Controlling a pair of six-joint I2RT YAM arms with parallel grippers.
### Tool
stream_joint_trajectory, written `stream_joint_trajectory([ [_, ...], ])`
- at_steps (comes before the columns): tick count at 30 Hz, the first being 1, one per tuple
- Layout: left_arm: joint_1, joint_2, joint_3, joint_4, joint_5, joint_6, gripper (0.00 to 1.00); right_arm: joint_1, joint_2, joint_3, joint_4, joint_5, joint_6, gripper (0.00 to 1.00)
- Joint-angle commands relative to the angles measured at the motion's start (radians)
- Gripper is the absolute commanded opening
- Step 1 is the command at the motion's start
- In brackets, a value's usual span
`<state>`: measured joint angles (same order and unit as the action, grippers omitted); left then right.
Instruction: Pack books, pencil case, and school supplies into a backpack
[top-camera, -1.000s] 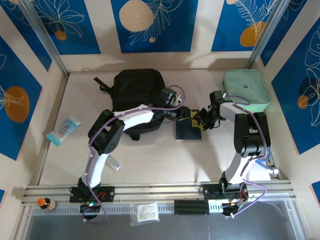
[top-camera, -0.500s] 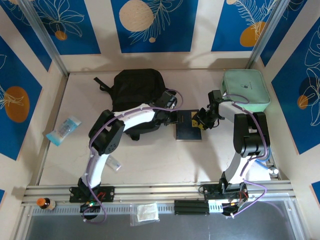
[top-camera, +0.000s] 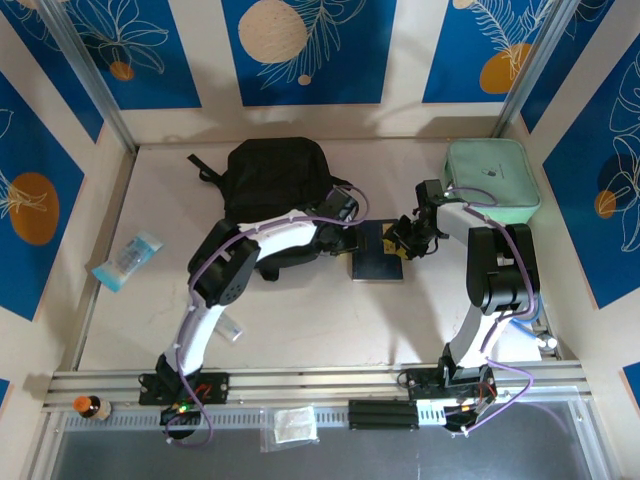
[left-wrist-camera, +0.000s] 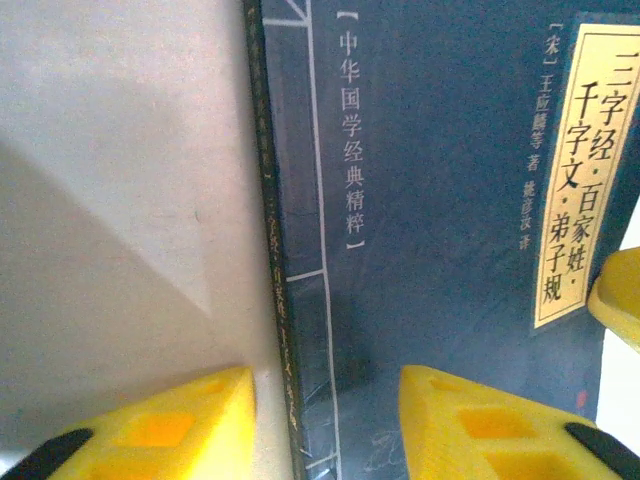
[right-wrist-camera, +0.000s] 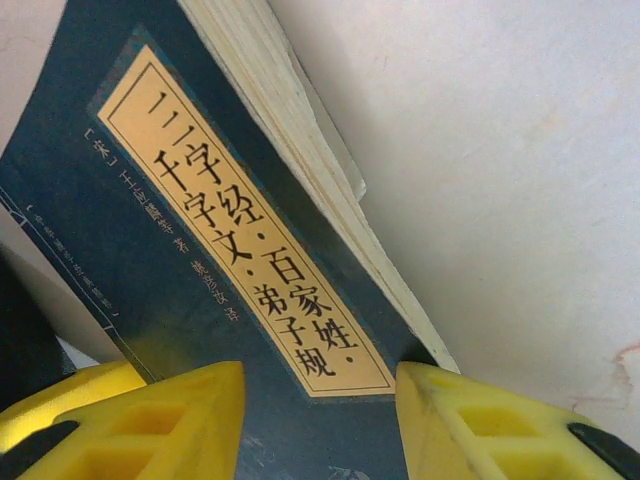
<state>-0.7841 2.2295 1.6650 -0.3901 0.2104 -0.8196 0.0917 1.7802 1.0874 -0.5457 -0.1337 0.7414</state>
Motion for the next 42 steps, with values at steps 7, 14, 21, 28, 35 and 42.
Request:
stream_joint_trajectory([
  [7, -0.003, 0.048, 0.029, -0.027, 0.039, -0.018, 0.28, 0.029, -0.006, 0.079, -0.177, 0.240, -0.146, 0.37],
  [14, 0.001, 0.064, 0.032, -0.015, 0.075, -0.038, 0.30, 0.048, 0.058, 0.097, -0.202, 0.220, -0.189, 0.38],
  [21, 0.002, 0.074, 0.044, 0.030, 0.167, -0.060, 0.36, 0.047, 0.087, 0.097, -0.184, 0.107, -0.188, 0.31],
  [28, 0.003, 0.029, 0.035, 0.186, 0.350, -0.092, 0.39, 0.032, 0.094, 0.095, -0.160, 0.010, -0.175, 0.29],
  [35, 0.005, -0.114, -0.075, 0.318, 0.361, -0.081, 0.31, 0.017, 0.091, 0.084, -0.149, 0.002, -0.163, 0.26],
  [42, 0.005, -0.106, -0.108, 0.321, 0.360, -0.074, 0.24, 0.020, 0.090, 0.080, -0.135, -0.019, -0.158, 0.23],
])
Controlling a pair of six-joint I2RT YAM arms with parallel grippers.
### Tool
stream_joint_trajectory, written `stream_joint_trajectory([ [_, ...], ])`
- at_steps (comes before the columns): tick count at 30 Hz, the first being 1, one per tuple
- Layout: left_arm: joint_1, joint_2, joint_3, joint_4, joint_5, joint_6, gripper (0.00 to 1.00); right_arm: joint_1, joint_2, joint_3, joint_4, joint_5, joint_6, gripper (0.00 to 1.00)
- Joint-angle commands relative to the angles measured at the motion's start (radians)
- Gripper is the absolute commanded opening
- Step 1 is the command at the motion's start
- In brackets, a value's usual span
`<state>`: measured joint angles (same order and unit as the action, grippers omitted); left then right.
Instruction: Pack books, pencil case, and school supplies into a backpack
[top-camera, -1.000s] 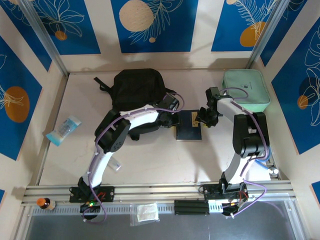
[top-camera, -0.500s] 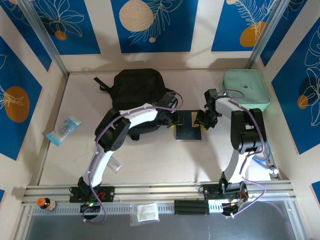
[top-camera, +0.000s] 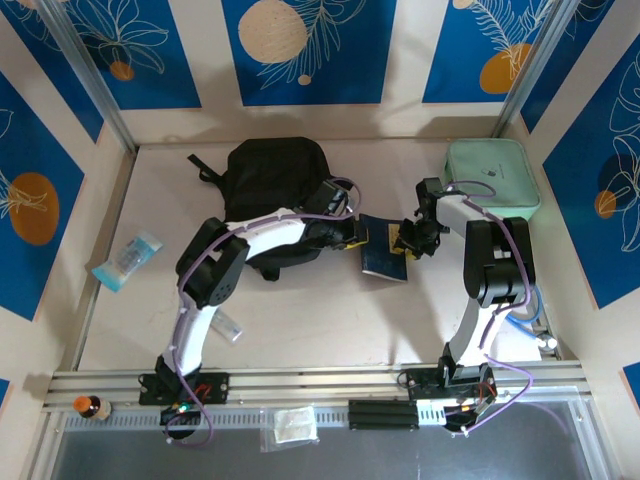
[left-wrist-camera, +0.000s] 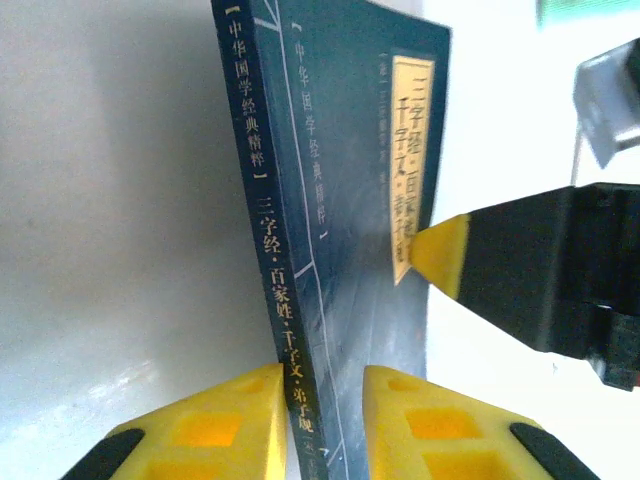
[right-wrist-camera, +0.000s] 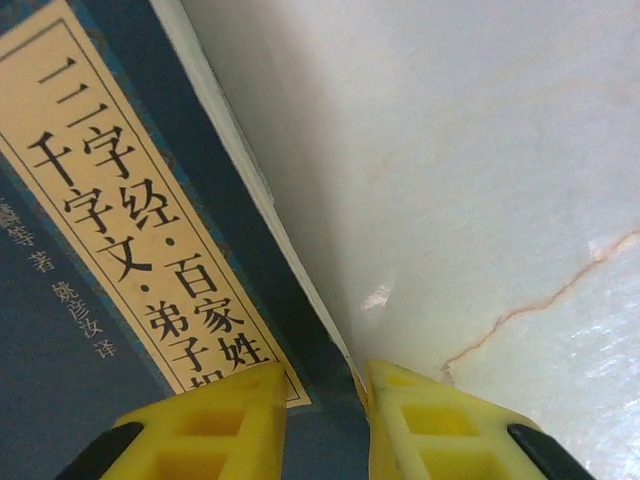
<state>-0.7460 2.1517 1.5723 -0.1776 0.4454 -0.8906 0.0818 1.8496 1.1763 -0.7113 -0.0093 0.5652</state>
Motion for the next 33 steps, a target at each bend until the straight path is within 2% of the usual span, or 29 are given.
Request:
stream_joint_trajectory([
  [1, -0.033, -0.027, -0.015, 0.110, 0.126, -0.004, 0.24, 0.030, 0.020, -0.010, 0.034, -0.148, 0.016, 0.22],
  [12, -0.031, 0.017, 0.025, 0.116, 0.150, -0.028, 0.27, 0.039, 0.023, -0.014, 0.047, -0.158, 0.025, 0.21],
  [17, -0.011, -0.015, 0.012, 0.072, 0.096, 0.002, 0.19, 0.034, -0.008, -0.024, 0.059, -0.128, 0.036, 0.24],
  [19, 0.002, -0.032, 0.004, 0.061, 0.083, 0.014, 0.13, 0.028, -0.040, -0.042, 0.086, -0.128, 0.049, 0.27],
  [24, 0.047, -0.093, -0.026, 0.054, 0.069, 0.041, 0.00, 0.004, -0.167, -0.126, 0.210, -0.178, 0.095, 0.44],
  [29, 0.118, -0.174, -0.073, 0.090, 0.064, 0.039, 0.00, -0.021, -0.299, -0.225, 0.381, -0.291, 0.186, 0.61],
  [33, 0.190, -0.254, -0.163, 0.236, 0.054, -0.049, 0.00, -0.020, -0.376, -0.303, 0.560, -0.415, 0.328, 0.71],
])
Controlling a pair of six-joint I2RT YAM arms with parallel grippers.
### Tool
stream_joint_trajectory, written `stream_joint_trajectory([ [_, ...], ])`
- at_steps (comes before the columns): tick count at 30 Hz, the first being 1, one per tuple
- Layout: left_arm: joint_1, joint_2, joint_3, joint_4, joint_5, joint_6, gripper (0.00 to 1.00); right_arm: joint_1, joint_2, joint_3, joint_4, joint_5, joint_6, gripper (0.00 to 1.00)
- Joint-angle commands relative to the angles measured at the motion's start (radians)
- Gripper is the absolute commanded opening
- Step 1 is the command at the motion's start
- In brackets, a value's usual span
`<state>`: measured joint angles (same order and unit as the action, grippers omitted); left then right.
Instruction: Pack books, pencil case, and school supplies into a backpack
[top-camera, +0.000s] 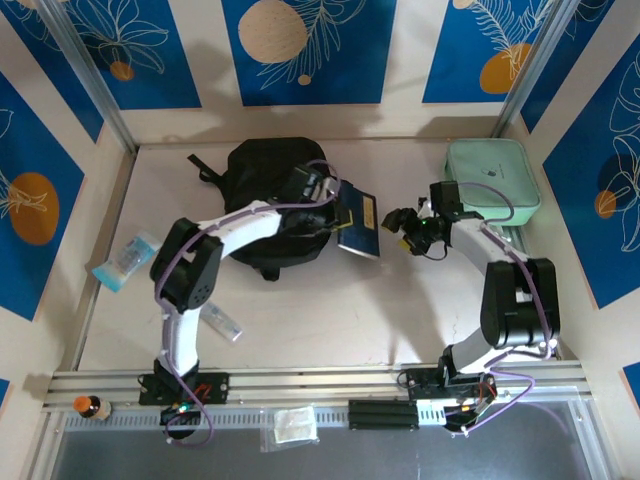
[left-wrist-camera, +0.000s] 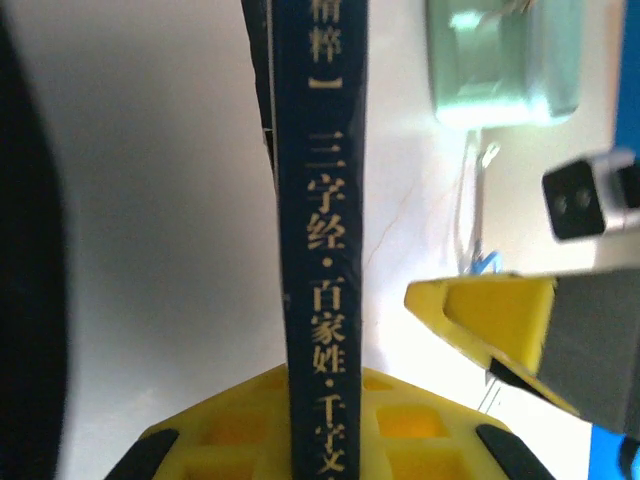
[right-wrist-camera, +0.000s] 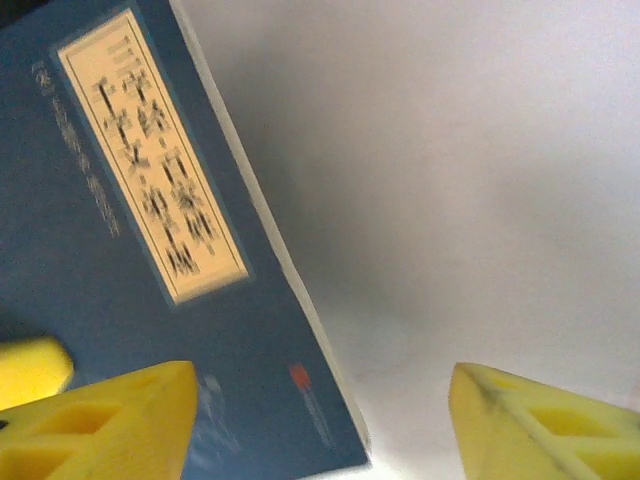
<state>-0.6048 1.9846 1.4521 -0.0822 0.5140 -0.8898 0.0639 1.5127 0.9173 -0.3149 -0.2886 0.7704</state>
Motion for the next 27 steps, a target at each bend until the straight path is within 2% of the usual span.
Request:
stream_joint_trajectory([
  [1, 0.064, -0.105, -0.066, 0.193, -0.018, -0.082, 0.00, 0.000, -0.055, -0.066, 0.225, -0.165, 0.173, 0.74],
  [6, 0.114, -0.174, -0.177, 0.436, -0.079, -0.233, 0.00, 0.045, -0.097, -0.147, 0.496, -0.220, 0.386, 0.84],
  [9, 0.115, -0.197, -0.198, 0.470, -0.132, -0.271, 0.00, 0.094, -0.111, -0.148, 0.565, -0.187, 0.461, 0.91],
  [12, 0.114, -0.201, -0.234, 0.547, -0.169, -0.340, 0.00, 0.145, -0.108, -0.136, 0.616, -0.140, 0.534, 0.95],
  [18, 0.102, -0.183, -0.275, 0.693, -0.204, -0.464, 0.00, 0.195, -0.039, -0.104, 0.743, -0.122, 0.662, 0.92],
  [27, 0.084, -0.171, -0.242, 0.694, -0.207, -0.487, 0.00, 0.235, 0.102, -0.019, 0.901, -0.111, 0.764, 0.87],
])
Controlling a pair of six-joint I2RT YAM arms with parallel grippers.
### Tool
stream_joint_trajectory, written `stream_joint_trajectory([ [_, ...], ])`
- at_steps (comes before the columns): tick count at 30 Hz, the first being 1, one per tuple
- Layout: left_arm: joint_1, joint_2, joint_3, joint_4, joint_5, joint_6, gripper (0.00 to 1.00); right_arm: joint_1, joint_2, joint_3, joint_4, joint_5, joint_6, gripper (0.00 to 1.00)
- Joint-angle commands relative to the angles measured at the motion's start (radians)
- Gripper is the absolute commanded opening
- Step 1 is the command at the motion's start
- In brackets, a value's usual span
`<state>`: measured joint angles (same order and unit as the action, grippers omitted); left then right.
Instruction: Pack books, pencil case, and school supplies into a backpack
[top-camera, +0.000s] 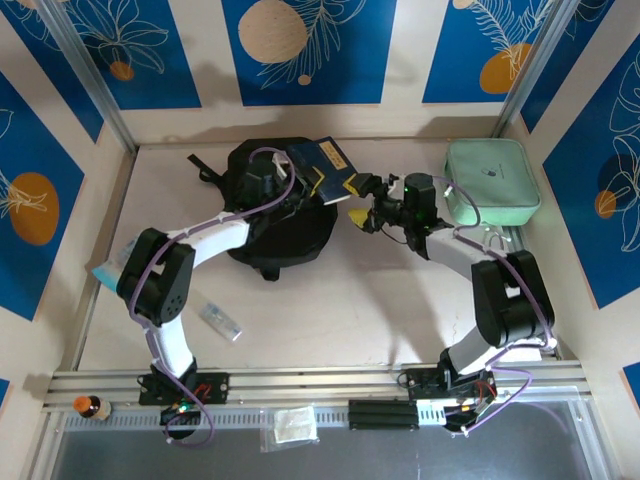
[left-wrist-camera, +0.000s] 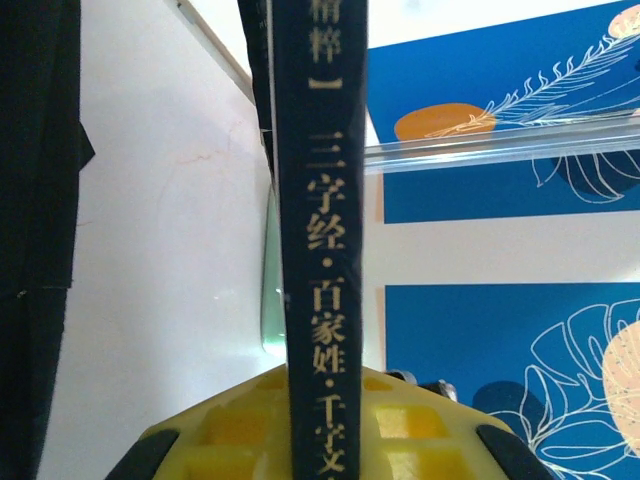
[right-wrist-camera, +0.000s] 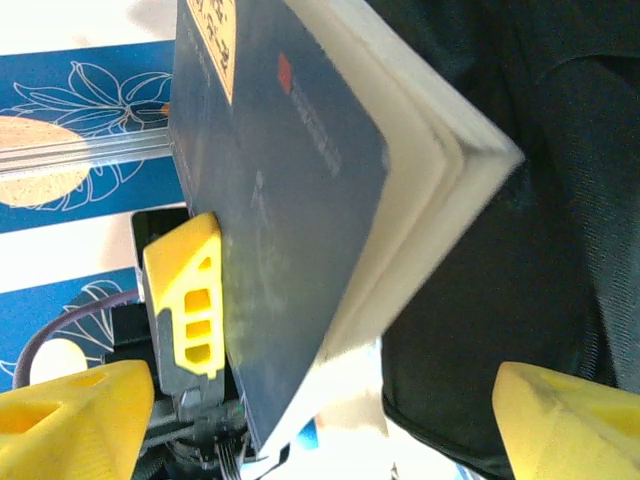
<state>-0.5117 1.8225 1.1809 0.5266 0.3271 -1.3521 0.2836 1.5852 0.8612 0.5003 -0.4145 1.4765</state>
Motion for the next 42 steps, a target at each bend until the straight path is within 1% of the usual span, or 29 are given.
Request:
stream_joint_trajectory([
  [1, -0.011, -0.008, 0.029, 0.091, -0.022, -0.030, 0.00, 0.017, 0.042, 0.043, 0.105, 0.024, 0.067, 0.85],
  [2, -0.011, -0.009, 0.027, 0.095, -0.025, -0.033, 0.00, 0.020, 0.056, 0.044, 0.139, 0.037, 0.072, 0.78],
  [4, -0.013, -0.012, 0.026, 0.100, -0.030, -0.037, 0.00, 0.028, 0.078, 0.036, 0.199, 0.074, 0.082, 0.69],
  [7, -0.013, -0.016, 0.015, 0.113, -0.050, -0.050, 0.00, 0.040, 0.114, 0.033, 0.263, 0.113, 0.109, 0.59],
  [11, -0.014, -0.019, -0.005, 0.150, -0.074, -0.072, 0.00, 0.056, 0.155, 0.032, 0.345, 0.122, 0.138, 0.47],
  [15, -0.014, -0.023, -0.016, 0.139, -0.082, -0.069, 0.00, 0.062, 0.145, 0.023, 0.351, 0.136, 0.128, 0.39],
  [18, -0.012, -0.028, -0.021, 0.123, -0.080, -0.061, 0.01, 0.060, 0.125, 0.018, 0.333, 0.144, 0.103, 0.26],
  [20, -0.013, -0.037, -0.026, 0.096, -0.083, -0.041, 0.12, 0.057, 0.106, 0.018, 0.302, 0.148, 0.075, 0.17],
  [23, 0.000, -0.069, -0.040, -0.001, -0.089, 0.033, 0.34, 0.046, 0.061, 0.016, 0.216, 0.153, 0.012, 0.08],
  [25, 0.016, -0.099, -0.064, -0.065, -0.095, 0.088, 0.52, 0.034, 0.020, 0.003, 0.165, 0.163, -0.045, 0.07],
  [26, 0.027, -0.115, -0.078, -0.091, -0.091, 0.128, 0.56, 0.027, -0.006, -0.010, 0.145, 0.174, -0.079, 0.06],
  [28, 0.046, -0.148, -0.094, -0.182, -0.085, 0.208, 0.62, 0.010, -0.057, -0.027, 0.082, 0.187, -0.146, 0.05],
  [30, 0.053, -0.174, -0.087, -0.319, -0.095, 0.342, 0.67, -0.008, -0.108, -0.038, -0.004, 0.203, -0.215, 0.05],
  [32, 0.047, -0.190, -0.070, -0.493, -0.141, 0.483, 0.72, -0.026, -0.163, -0.046, -0.086, 0.227, -0.287, 0.05],
  [34, 0.044, -0.187, -0.060, -0.613, -0.167, 0.580, 0.73, -0.041, -0.209, -0.050, -0.161, 0.248, -0.343, 0.05],
  [36, 0.041, -0.169, -0.061, -0.671, -0.149, 0.645, 0.74, -0.053, -0.249, -0.050, -0.229, 0.270, -0.391, 0.05],
  [38, 0.028, -0.136, -0.053, -0.710, -0.118, 0.686, 0.74, -0.064, -0.283, -0.050, -0.284, 0.292, -0.428, 0.05],
  [42, -0.007, -0.061, -0.014, -0.741, -0.062, 0.712, 0.74, -0.082, -0.327, -0.050, -0.347, 0.321, -0.469, 0.05],
])
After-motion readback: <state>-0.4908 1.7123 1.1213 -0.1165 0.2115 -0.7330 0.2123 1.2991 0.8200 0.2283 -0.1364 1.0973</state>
